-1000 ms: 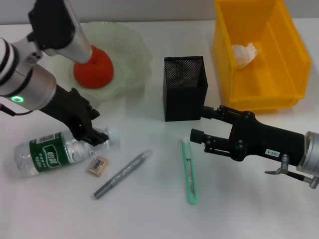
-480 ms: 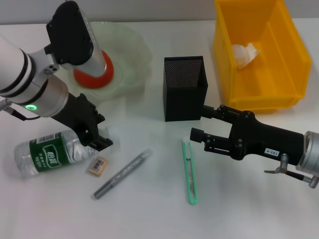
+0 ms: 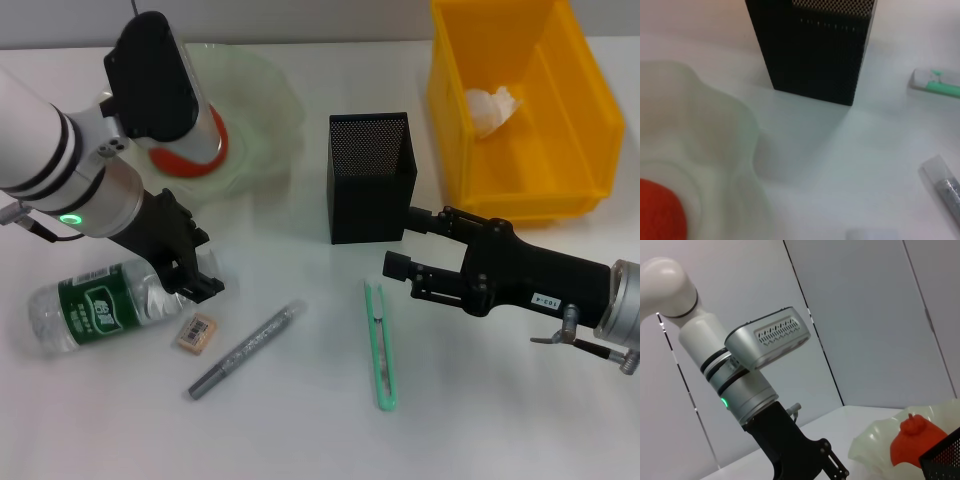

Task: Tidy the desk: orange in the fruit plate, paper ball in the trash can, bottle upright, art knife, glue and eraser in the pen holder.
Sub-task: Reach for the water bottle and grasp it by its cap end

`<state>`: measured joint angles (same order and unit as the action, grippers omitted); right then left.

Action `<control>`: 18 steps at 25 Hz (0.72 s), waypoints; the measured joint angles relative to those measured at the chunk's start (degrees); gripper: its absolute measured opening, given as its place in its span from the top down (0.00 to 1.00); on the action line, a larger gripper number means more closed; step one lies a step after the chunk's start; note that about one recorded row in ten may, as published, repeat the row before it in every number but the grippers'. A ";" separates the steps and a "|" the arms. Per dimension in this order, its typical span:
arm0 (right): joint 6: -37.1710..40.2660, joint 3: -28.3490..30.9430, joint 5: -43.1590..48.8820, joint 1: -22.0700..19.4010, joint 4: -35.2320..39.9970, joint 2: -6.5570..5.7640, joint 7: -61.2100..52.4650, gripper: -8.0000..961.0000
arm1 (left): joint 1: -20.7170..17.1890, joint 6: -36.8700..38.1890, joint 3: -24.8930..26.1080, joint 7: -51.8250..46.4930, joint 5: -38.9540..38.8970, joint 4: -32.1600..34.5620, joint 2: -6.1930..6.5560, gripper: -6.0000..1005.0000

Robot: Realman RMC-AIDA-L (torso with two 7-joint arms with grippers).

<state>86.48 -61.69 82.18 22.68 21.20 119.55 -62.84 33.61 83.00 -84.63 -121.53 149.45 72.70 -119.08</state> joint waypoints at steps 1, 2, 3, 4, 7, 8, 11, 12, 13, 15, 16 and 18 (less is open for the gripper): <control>-0.03 0.00 -0.01 0.00 -0.07 0.00 0.00 0.20 | -0.06 -0.24 -0.59 -0.14 0.15 0.00 0.00 0.44; -0.08 0.00 -0.01 0.00 -0.16 -0.01 0.00 0.20 | -0.10 -0.29 -0.96 -0.21 0.26 0.00 0.00 0.44; -0.15 0.00 -0.01 0.00 -0.26 -0.01 0.00 0.20 | -0.19 -0.31 -1.64 -0.30 0.50 0.00 0.00 0.44; -0.25 0.00 -0.01 0.00 -0.29 -0.01 0.00 0.20 | -0.19 -0.36 -1.73 -0.33 0.62 -0.03 0.00 0.44; -0.57 0.00 -0.01 0.00 -0.37 -0.02 0.00 0.20 | -0.16 -0.49 -1.86 -0.37 0.87 -0.19 0.00 0.44; -0.57 0.00 -0.01 0.00 -0.37 -0.02 0.00 0.20 | -0.12 -0.60 -1.88 -0.37 0.89 -0.27 0.00 0.44; -0.71 0.00 -0.01 0.00 -0.38 0.00 0.00 0.20 | -0.08 -0.72 -1.91 -0.39 0.92 -0.35 0.00 0.44; -0.71 0.00 -0.01 0.00 -0.40 0.01 0.00 0.20 | -0.01 -0.81 -1.93 -0.45 0.92 -0.60 -0.01 0.44; -0.71 0.00 -0.01 0.00 -0.42 0.01 0.00 0.20 | 0.01 -0.84 -1.93 -0.50 0.95 -0.66 -0.01 0.44; -0.71 0.00 -0.01 0.00 -0.46 0.03 0.01 0.20 | 0.14 -1.34 -1.93 -1.13 1.11 -0.95 -0.01 0.45; -0.72 -0.01 -0.01 0.00 -0.48 0.03 0.00 0.20 | 0.14 -1.34 -1.93 -1.13 1.11 -0.95 -0.01 0.45; -0.72 0.00 -0.08 -0.05 -0.48 0.04 0.00 0.20 | 0.15 -2.48 -1.83 -1.92 1.51 -1.06 0.03 0.45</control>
<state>85.76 -61.70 82.10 22.63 20.72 119.59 -62.84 33.76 80.53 -86.46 -123.44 150.95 71.64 -119.05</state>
